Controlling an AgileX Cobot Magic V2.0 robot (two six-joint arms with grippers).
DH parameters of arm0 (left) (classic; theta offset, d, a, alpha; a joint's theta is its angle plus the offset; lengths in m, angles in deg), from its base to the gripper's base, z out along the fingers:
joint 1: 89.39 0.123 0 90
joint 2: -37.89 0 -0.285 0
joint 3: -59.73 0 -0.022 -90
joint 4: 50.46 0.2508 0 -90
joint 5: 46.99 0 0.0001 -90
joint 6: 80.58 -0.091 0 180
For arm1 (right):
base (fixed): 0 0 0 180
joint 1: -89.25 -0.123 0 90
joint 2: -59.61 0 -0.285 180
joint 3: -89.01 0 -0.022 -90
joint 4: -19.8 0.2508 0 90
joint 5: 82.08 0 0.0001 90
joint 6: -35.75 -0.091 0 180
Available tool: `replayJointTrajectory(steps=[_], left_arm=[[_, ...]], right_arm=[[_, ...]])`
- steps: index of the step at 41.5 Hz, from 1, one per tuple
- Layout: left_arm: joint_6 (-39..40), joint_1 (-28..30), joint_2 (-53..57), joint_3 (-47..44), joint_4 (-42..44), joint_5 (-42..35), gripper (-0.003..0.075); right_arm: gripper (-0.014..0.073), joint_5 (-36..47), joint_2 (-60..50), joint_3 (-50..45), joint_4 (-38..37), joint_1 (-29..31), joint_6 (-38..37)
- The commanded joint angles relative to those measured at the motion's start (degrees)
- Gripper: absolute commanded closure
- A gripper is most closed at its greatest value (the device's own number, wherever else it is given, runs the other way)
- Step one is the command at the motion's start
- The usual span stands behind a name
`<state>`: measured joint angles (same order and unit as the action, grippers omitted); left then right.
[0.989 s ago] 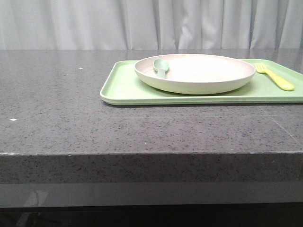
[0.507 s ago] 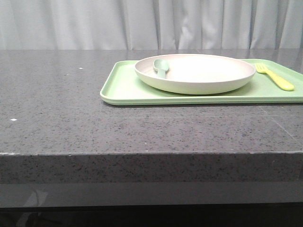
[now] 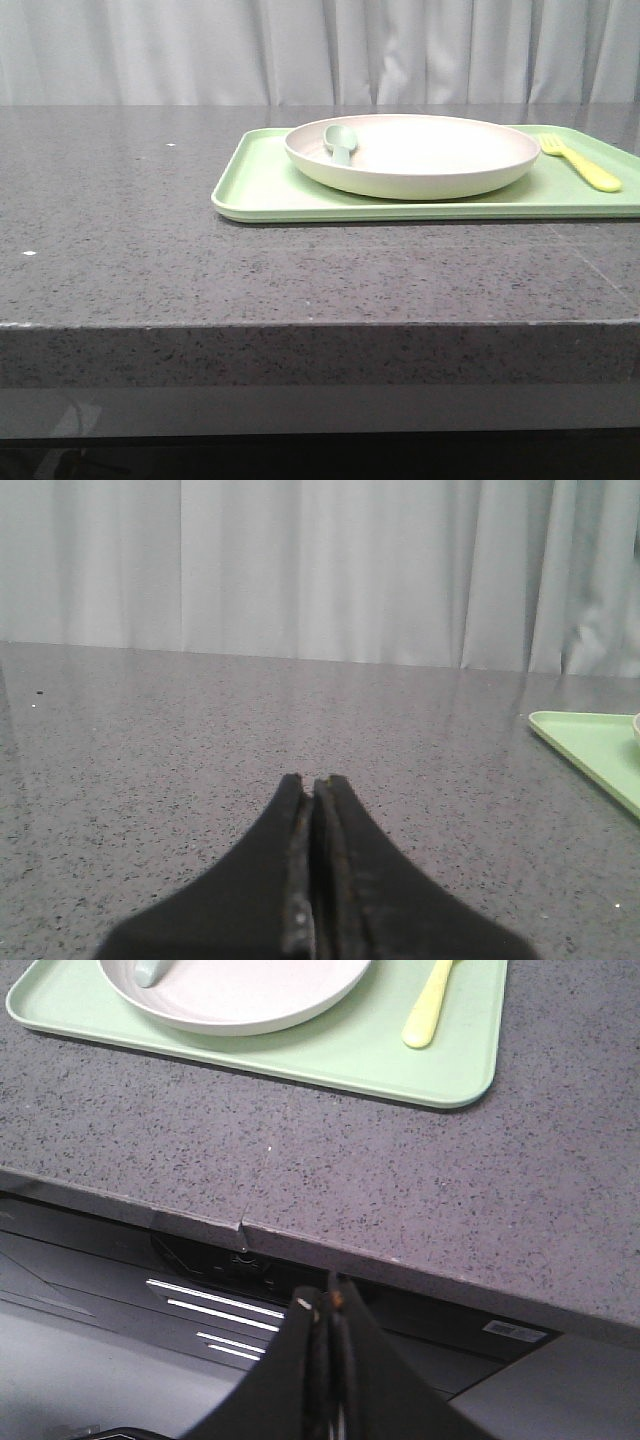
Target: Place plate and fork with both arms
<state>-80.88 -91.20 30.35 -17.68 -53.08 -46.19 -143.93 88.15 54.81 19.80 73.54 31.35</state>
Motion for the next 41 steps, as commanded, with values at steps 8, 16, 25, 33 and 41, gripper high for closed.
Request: replayJointTrajectory(steps=[8,16,25,33,41], left_arm=[[-0.03,0.11,1.43,-0.4,-0.47,-4.72,0.0741],[-0.03,0.11,1.43,-0.4,-0.47,-4.72,0.074],[-0.03,0.11,1.43,-0.4,-0.47,-4.72,0.074],[-0.03,0.11,1.43,-0.4,-0.47,-4.72,0.0741],[-0.03,0.11,1.43,-0.4,-0.47,-4.72,0.0741]], right_arm=[[0.0661,3.61,0.75,1.13,-0.42,0.04,0.38],[0.0661,5.41,0.17,0.43,-1.64,0.04,0.38],[0.0661,31.96,-10.26,-18.59,-4.45,8.22,0.38],[0.0661,53.78,-20.5,-38.79,0.0,13.83,0.33],[0.0661,60.08,-22.35,-44.12,1.86,15.45,0.33]])
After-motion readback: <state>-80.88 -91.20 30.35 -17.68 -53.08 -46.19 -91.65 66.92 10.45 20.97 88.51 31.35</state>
